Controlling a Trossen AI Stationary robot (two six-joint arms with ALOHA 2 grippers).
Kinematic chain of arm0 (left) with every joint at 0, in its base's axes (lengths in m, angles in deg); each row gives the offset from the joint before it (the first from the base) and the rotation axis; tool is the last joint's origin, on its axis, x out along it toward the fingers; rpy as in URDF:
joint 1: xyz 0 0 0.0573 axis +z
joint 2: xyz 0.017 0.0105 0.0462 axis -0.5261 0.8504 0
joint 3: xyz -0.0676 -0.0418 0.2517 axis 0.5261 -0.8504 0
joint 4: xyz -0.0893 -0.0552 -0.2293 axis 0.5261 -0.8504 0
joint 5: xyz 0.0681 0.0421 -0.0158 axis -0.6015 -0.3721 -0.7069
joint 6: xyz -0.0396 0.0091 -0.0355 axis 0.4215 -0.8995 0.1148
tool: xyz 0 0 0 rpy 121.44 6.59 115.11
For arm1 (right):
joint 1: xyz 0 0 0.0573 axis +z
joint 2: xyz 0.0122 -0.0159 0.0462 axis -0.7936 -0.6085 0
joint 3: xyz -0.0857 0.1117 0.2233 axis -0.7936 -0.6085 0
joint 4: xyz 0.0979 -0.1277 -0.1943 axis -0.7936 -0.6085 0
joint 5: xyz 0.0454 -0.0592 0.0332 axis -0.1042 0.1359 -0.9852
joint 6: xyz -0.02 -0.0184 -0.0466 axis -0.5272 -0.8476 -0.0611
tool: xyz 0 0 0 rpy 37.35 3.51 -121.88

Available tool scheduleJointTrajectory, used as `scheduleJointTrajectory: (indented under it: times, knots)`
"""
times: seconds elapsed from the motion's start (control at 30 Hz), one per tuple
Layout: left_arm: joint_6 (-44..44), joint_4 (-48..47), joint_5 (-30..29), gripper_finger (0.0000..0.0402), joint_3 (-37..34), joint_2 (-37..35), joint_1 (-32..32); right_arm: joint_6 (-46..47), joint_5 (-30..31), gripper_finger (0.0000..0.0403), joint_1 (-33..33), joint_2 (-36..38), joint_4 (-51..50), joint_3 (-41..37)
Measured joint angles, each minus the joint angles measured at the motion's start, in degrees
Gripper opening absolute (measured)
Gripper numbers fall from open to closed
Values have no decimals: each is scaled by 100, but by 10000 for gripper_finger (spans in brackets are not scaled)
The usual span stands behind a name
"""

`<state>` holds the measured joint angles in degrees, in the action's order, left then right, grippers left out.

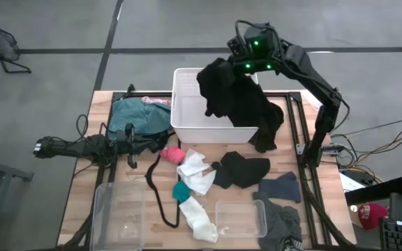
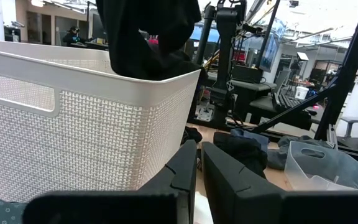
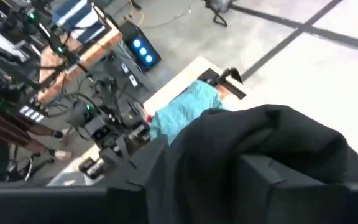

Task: Pick & Place Cloths
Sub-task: Put the black shirt into the laundry bin

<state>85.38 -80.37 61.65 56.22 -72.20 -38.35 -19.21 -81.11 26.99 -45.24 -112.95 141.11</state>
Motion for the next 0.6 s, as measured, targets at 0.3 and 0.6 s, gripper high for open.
scheduleJointTrajectory:
  times: [0.3, 0.6]
  knots:
    - [0, 0, 0, 30, 0, 0, 0, -371, 0, 233, 65, 387, -758, 0]
    - [0, 0, 2, 30, 0, 0, -2, -195, 42, 277, 60, 485, -2769, 2]
